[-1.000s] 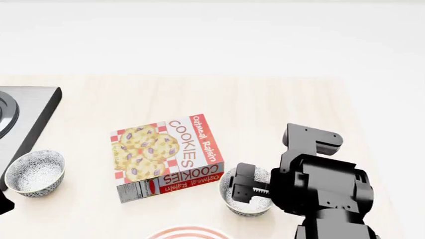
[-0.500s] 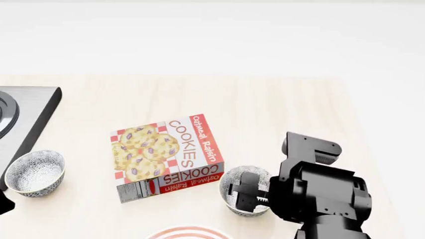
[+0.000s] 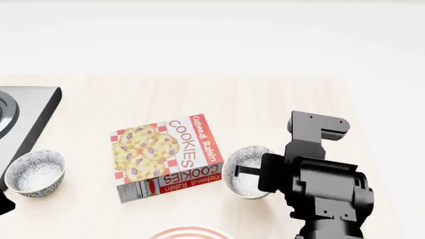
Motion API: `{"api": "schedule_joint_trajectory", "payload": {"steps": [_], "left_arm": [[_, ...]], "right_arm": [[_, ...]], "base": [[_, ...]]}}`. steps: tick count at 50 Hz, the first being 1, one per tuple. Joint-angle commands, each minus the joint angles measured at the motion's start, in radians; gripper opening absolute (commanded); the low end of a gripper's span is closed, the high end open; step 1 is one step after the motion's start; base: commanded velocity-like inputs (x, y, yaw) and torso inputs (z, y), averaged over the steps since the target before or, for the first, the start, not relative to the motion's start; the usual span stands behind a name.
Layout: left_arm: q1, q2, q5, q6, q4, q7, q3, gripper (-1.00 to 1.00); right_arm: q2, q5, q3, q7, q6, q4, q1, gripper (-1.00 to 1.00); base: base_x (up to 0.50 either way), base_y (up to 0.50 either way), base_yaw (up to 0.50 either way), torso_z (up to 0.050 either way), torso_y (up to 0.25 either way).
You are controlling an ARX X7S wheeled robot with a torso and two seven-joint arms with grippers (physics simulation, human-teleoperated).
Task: Pick the akita bowl next to the plate and place it on the plate.
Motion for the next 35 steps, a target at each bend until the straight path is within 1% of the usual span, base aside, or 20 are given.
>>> {"api": "schedule_joint_trajectory", "payload": {"steps": [1,10,22,30,32,33,35], "left_arm": [[0.004,-0.002,-0.002,0.007,-0.001,0.000,0.002,1.00],[0.003,-0.003,0.000,0.012,-0.008,-0.001,0.005,1.00],[0.001,-0.005,-0.001,0.015,-0.010,-0.003,0.010,1.00],[0.004,-0.009,-0.006,0.012,-0.003,-0.007,0.010,1.00],[0.005,-0.010,-0.007,0.010,0.001,-0.009,0.011,1.00],[0.005,-0.009,-0.006,0.011,0.000,-0.009,0.011,1.00],[0.006,-0.010,-0.006,0.012,0.001,-0.010,0.012,1.00]], "right_arm": [[-0.006,0.022,-0.001,-0.028,0.207,-0.476,-0.120,-1.00],[0.000,0.032,-0.035,-0.031,0.412,-0.742,-0.121,-1.00],[0.011,0.063,-0.074,-0.052,0.624,-0.928,-0.100,-1.00],[0.010,0.106,-0.045,-0.072,0.756,-1.007,-0.098,-1.00],[0.030,0.180,-0.056,-0.028,0.759,-1.004,-0.101,-1.00],[0.052,0.273,-0.064,0.034,0.759,-0.996,-0.103,-1.00],[0.117,0.573,-0.077,0.258,0.759,-0.987,-0.109,-1.00]], "base": [[0.00,0.00,0.00,0.000,0.000],[0.00,0.00,0.00,0.000,0.000],[0.00,0.00,0.00,0.000,0.001],[0.00,0.00,0.00,0.000,0.000],[0.00,0.00,0.00,0.000,0.000],[0.00,0.00,0.00,0.000,0.000],[0.00,0.00,0.00,0.000,0.000]]}}
